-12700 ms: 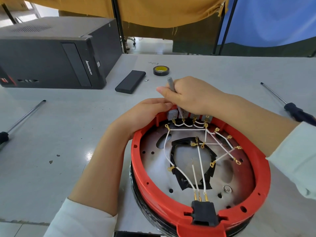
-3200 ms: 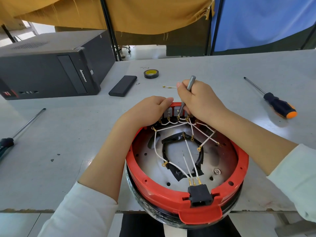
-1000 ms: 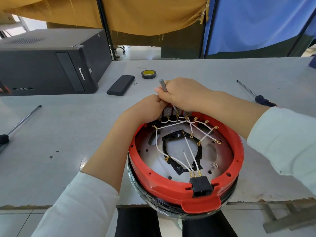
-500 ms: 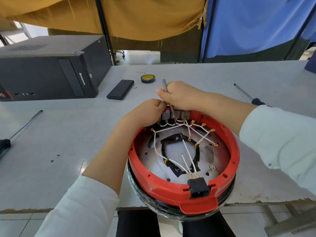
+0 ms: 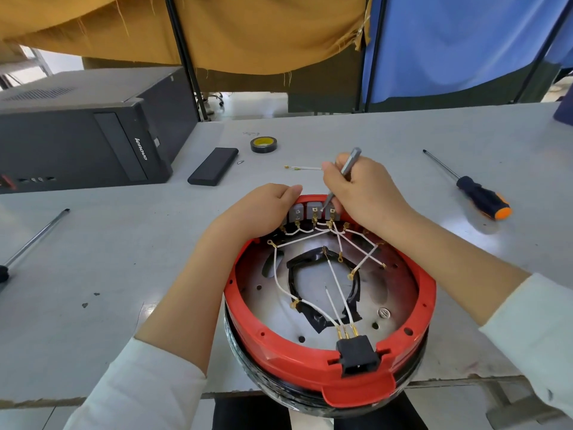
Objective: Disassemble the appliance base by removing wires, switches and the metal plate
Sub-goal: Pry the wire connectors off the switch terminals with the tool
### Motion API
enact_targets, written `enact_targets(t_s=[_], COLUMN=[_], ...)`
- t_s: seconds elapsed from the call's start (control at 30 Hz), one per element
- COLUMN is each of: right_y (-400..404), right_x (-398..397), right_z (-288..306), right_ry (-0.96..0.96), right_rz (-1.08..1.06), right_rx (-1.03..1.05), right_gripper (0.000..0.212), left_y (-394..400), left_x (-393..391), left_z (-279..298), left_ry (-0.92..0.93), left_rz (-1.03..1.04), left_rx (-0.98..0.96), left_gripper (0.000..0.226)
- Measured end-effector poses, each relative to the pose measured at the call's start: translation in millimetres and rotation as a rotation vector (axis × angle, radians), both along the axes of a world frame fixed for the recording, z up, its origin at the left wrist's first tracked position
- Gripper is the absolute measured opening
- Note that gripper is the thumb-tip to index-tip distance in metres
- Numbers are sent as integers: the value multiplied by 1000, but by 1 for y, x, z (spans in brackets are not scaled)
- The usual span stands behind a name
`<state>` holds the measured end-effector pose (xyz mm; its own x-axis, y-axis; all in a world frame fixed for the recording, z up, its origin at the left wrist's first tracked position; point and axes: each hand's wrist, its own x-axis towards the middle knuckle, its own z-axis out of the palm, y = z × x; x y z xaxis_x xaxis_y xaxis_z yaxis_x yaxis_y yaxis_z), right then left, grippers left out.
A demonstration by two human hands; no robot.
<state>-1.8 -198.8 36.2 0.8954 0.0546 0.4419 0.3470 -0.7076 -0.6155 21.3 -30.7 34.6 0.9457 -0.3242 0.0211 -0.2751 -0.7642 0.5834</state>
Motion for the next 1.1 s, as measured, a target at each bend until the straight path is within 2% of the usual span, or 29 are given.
enact_targets(t_s=[0.3,0.47,0.87,1.1], right_y=[4,7,13,11], right_x=[1,-1,14,4], right_z=[-5,-3,12,-1], right_ry=[-10,-44,172,-67], right_rz=[68,82,51,66], right_rx=[20,-35,-41,-137], right_gripper=[40,40,35,40], left_y=[1,0,-1,0], left_x=[4,4,3,3], left_z=[-5,-5,-2,-4], left_ry=[-48,-55,-57,-59], left_rz=[5,-2,-11,-2], left_rx=[-2,2,39,20], left_gripper=[49,53,50,51])
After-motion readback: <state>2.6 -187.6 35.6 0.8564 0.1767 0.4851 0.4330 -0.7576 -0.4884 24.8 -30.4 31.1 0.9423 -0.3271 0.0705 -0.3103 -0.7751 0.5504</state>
